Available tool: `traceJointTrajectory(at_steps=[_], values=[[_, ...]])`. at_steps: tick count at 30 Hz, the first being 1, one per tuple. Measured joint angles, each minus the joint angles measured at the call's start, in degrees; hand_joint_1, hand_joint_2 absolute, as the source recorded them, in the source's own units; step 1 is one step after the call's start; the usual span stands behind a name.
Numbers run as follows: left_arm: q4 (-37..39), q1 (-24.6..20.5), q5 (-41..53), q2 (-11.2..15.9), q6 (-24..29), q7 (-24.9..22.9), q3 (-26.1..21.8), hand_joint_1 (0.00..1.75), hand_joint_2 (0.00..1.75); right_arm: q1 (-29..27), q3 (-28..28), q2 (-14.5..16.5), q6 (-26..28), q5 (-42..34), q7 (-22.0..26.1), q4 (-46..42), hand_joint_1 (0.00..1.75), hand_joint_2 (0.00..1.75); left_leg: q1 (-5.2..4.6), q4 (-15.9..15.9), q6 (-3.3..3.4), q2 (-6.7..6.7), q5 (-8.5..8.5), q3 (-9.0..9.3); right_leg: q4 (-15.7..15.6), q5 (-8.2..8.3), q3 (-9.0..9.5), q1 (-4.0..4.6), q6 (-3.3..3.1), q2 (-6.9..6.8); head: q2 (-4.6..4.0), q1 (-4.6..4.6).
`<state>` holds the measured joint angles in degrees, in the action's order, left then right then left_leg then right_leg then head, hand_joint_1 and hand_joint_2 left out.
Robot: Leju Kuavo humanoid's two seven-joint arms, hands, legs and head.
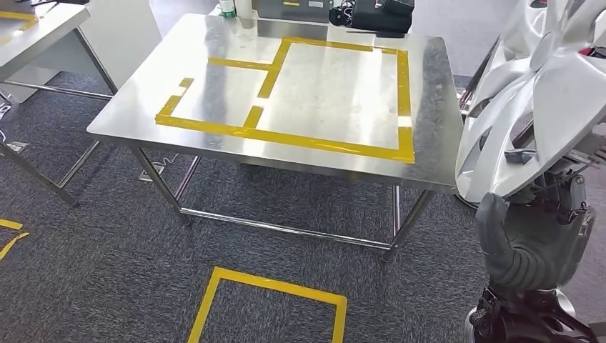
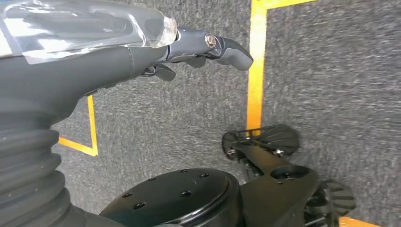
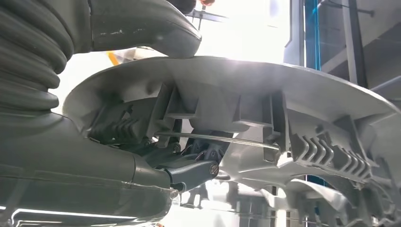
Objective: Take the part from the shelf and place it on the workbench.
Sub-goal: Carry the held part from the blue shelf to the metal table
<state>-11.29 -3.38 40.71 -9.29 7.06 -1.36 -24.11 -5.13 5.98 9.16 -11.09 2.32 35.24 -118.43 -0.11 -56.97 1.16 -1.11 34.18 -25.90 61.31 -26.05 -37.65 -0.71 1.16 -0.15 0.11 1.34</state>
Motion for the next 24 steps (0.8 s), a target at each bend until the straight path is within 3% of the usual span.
traceJointTrajectory(at_steps=[1,4,6,8,10,11,12,13,15,16,19,21,24], values=[[0.0,0.0,0.0,0.0,0.0,0.0,0.0,0.00,1.75,-0.1,0.0,0.0,0.0,0.0,0.0,0.0,1.75,1.75,-0.03,0.0,-0.37,0.05,0.46,0.37,-0.5,0.44,0.10,0.18,-0.39,0.00,0.00,0.10],[0.1,-0.1,0.1,-0.1,0.0,-0.1,-0.1,0.00,1.75,-0.1,0.1,0.0,0.0,0.0,0.0,-0.2,1.75,1.75,0.04,-1.9,-1.20,0.31,0.37,0.18,-0.8,-0.50,1.28,0.19,-1.59,0.17,0.02,0.24],[0.0,-0.2,0.2,-0.2,0.0,-0.1,-0.1,0.00,1.75,-0.2,0.2,0.0,0.0,-0.1,-0.1,-0.2,1.75,1.75,0.17,-7.4,-1.69,0.49,0.47,-3.35,-1.2,-1.24,2.53,-0.07,-2.17,0.15,0.05,0.37],[0.0,-0.4,0.2,-0.2,-0.2,0.1,-0.1,0.00,1.75,-0.2,0.2,0.0,0.0,-0.1,0.0,-0.2,1.75,1.75,0.27,-14.0,-2.11,0.59,2.72,-8.25,-1.4,-2.24,3.66,-0.12,-2.44,0.13,0.07,0.48],[0.0,-0.7,0.2,-0.2,-0.4,0.3,-0.1,0.00,1.75,-0.3,0.3,0.1,-0.1,-0.2,0.0,-0.2,1.75,1.75,0.27,-16.7,-2.26,0.60,4.39,-11.48,-1.4,-3.45,5.15,-0.16,-2.44,0.17,0.07,0.47],[0.0,-0.9,0.2,-0.2,-0.4,0.3,-0.1,0.00,1.75,-0.3,0.3,0.1,-0.1,-0.2,0.0,-0.2,1.75,1.75,0.25,-15.7,-2.20,0.61,3.64,-11.88,-1.4,-4.10,6.06,-0.16,-2.40,0.21,0.07,0.46],[0.0,-0.9,0.3,-0.3,-0.4,0.2,-0.1,0.00,1.75,-0.3,0.3,0.1,-0.1,-0.2,0.0,-0.2,1.75,1.75,0.22,-13.2,-2.04,0.63,1.60,-11.60,-1.4,-4.74,7.00,-0.16,-2.32,0.24,0.07,0.45],[0.0,-0.8,0.3,-0.3,-0.4,0.2,-0.1,0.00,1.75,-0.3,0.3,0.1,-0.1,-0.3,0.0,-0.2,1.75,1.75,0.14,-9.6,-1.75,0.73,-1.53,-11.00,-1.5,-5.37,7.67,-0.18,-2.20,0.26,0.07,0.45],[0.0,-0.8,0.5,-0.2,-0.4,0.1,-0.1,0.00,1.75,-0.4,0.4,0.1,-0.1,-0.4,0.1,-0.2,1.75,1.75,-0.31,-4.6,-1.05,1.00,-4.99,-10.12,-1.6,-6.35,8.65,-0.17,-1.71,0.32,0.07,0.43],[0.1,-0.7,0.5,-0.3,-0.4,0.0,-0.1,0.00,1.75,-0.4,0.4,0.1,-0.1,-0.5,0.1,-0.2,1.75,1.75,-0.53,-3.2,-0.65,1.12,-5.73,-9.92,-1.7,-6.61,8.97,-0.15,-1.39,0.36,0.07,0.44],[0.0,-0.8,0.6,-0.3,-0.3,0.0,-0.1,0.00,1.75,-0.5,0.6,0.1,-0.2,-0.7,0.1,-0.3,1.75,1.75,-0.49,-1.8,0.25,1.00,-5.68,-8.44,-1.2,-6.61,9.73,-0.09,-0.38,0.38,0.07,0.44],[0.0,-0.8,0.7,-0.3,-0.2,-0.1,-0.1,0.00,1.75,-0.5,0.6,0.1,-0.2,-0.8,0.1,-0.3,1.75,1.75,-0.15,-1.2,0.77,0.81,-5.28,-6.98,2.5,-7.07,7.83,-0.11,0.09,0.30,0.08,0.29],[0.0,-0.7,0.7,-0.3,0.0,-0.1,-0.1,0.00,1.75,-0.5,0.7,0.1,-0.3,-0.8,0.2,-0.3,1.75,1.75,-0.07,-1.0,1.21,0.61,-4.05,-5.67,12.2,-10.34,0.72,-0.15,0.63,0.26,0.09,0.19]])
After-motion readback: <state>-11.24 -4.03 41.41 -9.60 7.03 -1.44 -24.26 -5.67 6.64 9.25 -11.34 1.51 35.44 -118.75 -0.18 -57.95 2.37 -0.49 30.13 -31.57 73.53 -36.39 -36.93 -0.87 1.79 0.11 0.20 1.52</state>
